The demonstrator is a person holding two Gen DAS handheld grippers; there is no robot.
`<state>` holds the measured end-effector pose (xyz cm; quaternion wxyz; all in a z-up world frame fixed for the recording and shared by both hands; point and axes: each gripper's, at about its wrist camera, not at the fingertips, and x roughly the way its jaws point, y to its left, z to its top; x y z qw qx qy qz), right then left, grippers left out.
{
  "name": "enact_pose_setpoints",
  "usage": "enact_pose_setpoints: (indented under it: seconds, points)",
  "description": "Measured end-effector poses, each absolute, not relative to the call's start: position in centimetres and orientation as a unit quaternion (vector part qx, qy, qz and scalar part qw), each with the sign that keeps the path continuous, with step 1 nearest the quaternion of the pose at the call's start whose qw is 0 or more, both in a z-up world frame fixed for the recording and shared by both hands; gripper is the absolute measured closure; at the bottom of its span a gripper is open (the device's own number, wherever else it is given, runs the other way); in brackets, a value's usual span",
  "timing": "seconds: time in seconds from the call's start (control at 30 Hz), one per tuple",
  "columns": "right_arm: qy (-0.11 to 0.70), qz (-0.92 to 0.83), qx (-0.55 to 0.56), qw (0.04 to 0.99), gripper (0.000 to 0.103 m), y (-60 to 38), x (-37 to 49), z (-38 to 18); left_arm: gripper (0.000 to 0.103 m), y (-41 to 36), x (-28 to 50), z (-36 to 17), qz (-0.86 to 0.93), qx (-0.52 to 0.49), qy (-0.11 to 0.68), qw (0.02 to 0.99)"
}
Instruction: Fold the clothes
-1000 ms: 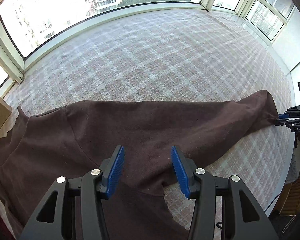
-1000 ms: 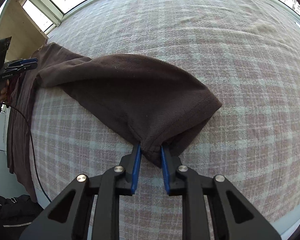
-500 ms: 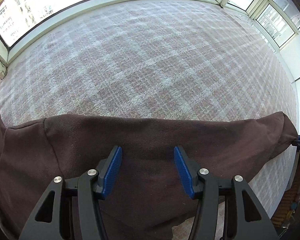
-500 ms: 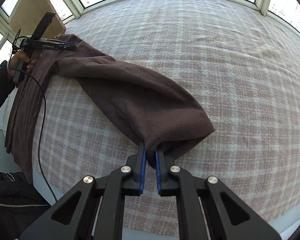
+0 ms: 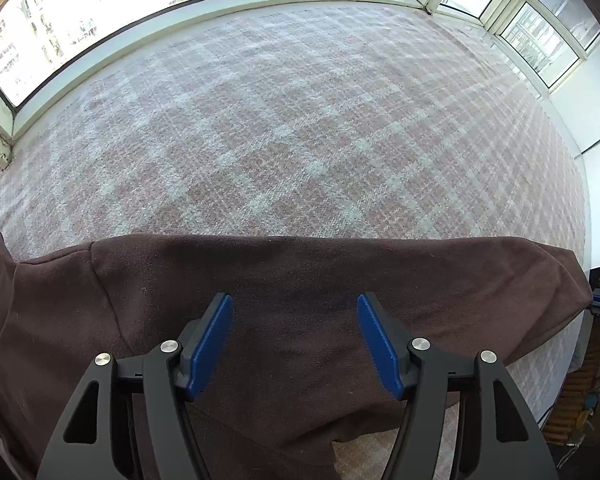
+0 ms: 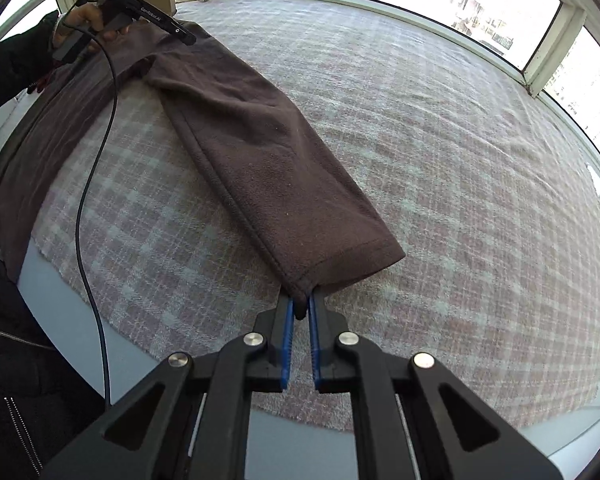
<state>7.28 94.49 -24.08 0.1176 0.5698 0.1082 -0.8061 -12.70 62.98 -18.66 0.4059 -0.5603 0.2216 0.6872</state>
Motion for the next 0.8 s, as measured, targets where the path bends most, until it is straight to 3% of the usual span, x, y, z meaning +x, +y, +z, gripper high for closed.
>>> enact_pose_setpoints:
  seconds: [0.1,0.2,0.27,0.3,0.33,0.8]
  points:
    - [0.136,-0.783,0.603,0.071,0.096,95.6,8.0,-26.1,0.041,63.7,-11.5,-18.0,0.677,-0.555,0.236,0.423]
    - [0.062,-0.797,0.598,0.06,0.093,98.2,8.2,-24.0,0.041,65.1,-11.0,-17.7,0.669,-0.555,0.239,0.433]
    - [0.016,-0.81,0.584,0.043,0.064,100.1,7.7,-22.2,0.041,66.2,-11.4,-18.0,0.664,-0.571,0.225,0.427]
    - [-0.003,-0.815,0.579,0.03,0.041,101.1,7.3,-21.6,0.041,66.8,-11.9,-18.2,0.661,-0.585,0.214,0.418]
    - [-0.015,-0.819,0.573,0.03,0.039,101.7,6.8,-21.1,0.041,67.0,-12.3,-18.4,0.663,-0.594,0.206,0.406]
    - [0.09,-0.794,0.599,0.057,0.039,98.6,-1.5,-25.3,0.039,67.6,-18.4,-21.0,0.672,-0.686,0.128,0.249]
